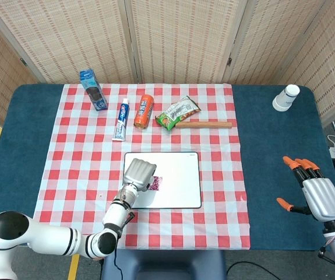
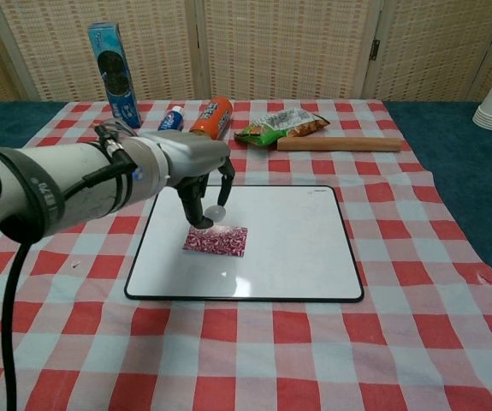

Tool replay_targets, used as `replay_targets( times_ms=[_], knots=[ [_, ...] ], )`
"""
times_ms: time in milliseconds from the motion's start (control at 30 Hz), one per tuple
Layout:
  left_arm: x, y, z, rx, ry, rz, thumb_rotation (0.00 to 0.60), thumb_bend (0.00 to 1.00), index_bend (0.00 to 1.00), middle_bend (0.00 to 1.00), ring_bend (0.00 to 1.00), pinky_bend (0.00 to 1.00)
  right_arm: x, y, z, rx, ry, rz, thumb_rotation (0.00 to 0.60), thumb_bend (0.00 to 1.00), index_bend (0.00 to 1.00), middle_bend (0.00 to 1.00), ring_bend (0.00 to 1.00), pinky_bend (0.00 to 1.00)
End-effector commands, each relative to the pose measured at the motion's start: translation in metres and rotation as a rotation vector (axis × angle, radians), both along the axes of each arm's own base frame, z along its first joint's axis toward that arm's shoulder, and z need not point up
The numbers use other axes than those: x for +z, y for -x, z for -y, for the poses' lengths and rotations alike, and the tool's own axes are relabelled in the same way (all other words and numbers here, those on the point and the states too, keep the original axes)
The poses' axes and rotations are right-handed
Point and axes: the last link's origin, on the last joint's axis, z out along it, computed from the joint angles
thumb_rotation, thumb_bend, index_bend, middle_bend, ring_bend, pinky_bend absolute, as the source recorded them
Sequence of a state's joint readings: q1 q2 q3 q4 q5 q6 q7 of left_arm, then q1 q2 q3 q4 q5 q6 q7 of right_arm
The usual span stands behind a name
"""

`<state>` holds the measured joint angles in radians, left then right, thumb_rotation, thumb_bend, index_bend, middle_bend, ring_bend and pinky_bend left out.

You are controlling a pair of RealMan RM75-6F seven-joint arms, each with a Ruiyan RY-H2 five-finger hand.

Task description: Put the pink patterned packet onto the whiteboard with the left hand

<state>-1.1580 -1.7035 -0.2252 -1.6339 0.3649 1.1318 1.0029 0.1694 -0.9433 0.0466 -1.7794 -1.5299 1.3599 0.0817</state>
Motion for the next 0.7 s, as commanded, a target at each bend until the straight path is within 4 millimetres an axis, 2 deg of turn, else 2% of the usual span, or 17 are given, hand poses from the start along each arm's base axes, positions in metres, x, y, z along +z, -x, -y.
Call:
replay_targets(
  times_ms=[33,467,700],
  knots=[
    [-0.006,-0.005,0.002,-0.005,0.006,-0.006,0.6,0.32,0.5,1.0,1.0,1.0,0.0,0.0,-0.001,0.003,-0.001,0.001,0.511,0.15,0.02,0.15,0.1,0.12],
    [-0.011,0.006,-0.008,0.035,-0.003,-0.011,0.6,0.32,0.5,1.0,1.0,1.0,-0.001,0.001,0.002,-0.006,-0.002,0.0,0.511,0.15,0.02,0.15,0.1,0.12],
    [-0.009,0.004,-0.007,0.039,0.006,0.004,0.6,0.32,0.5,1.0,1.0,1.0,-0.001,0.0,0.001,-0.006,0.0,-0.001,0.511,0.15,0.02,0.15,0.1,0.13]
  ],
)
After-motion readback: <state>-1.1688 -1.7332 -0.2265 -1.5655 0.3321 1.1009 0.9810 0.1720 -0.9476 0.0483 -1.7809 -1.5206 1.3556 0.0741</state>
